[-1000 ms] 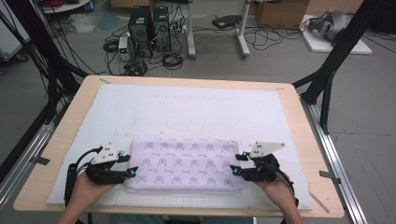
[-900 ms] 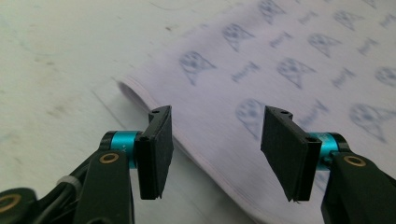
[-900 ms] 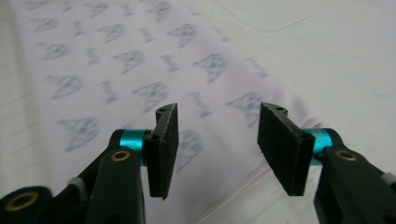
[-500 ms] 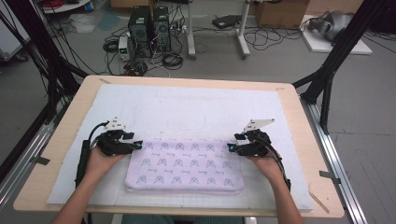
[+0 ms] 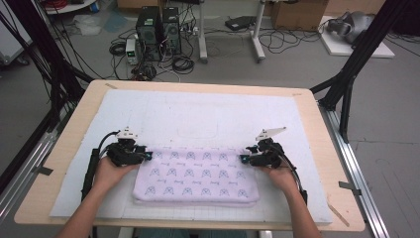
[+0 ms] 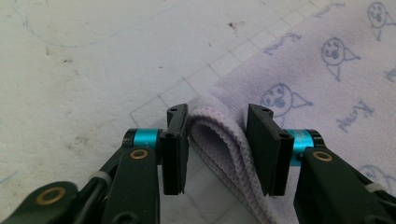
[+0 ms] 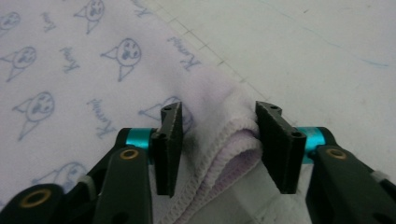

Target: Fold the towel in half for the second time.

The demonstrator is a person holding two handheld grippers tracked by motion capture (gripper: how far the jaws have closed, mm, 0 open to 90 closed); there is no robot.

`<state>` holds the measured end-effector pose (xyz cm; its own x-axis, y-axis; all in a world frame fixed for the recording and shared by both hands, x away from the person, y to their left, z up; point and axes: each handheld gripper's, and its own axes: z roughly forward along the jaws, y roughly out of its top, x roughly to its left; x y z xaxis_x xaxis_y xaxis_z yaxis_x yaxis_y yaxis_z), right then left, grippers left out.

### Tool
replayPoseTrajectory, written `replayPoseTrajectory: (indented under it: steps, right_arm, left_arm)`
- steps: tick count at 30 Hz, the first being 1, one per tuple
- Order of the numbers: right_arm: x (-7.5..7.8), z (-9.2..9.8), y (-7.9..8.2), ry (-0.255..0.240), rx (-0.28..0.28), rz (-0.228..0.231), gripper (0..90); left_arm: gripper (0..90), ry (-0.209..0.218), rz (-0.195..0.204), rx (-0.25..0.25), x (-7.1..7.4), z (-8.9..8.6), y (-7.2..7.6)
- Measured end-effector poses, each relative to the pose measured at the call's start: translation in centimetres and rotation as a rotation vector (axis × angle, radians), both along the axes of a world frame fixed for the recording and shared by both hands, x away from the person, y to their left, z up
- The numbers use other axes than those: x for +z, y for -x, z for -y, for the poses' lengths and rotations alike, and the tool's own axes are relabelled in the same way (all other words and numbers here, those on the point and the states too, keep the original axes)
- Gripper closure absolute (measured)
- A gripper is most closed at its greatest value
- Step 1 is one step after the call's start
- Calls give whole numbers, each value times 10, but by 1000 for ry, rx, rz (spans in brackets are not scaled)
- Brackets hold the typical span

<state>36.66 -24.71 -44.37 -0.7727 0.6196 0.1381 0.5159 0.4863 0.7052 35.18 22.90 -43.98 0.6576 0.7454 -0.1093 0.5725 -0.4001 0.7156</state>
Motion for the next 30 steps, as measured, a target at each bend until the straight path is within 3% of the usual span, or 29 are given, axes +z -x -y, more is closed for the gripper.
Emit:
replayPoseTrajectory:
  steps: [6, 10, 15, 22, 30]
  right_arm:
    - [-1, 0, 2, -23, 20, -10, 673]
    - [-1, -1, 4, -27, 19, -8, 707]
    - [1, -4, 7, -2, 23, 16, 735]
    - [0, -6, 12, 4, 11, 42, 751]
    - [2, -8, 14, 27, 16, 67, 760]
  left_arm:
    - [659, 31, 13, -1, -3, -1, 3]
    - [689, 43, 23, 3, -4, -1, 4]
    - [731, 0, 56, -9, -2, 3, 8]
    - [748, 1, 61, -7, -2, 4, 8]
    - [774, -27, 77, -13, 0, 6, 10]
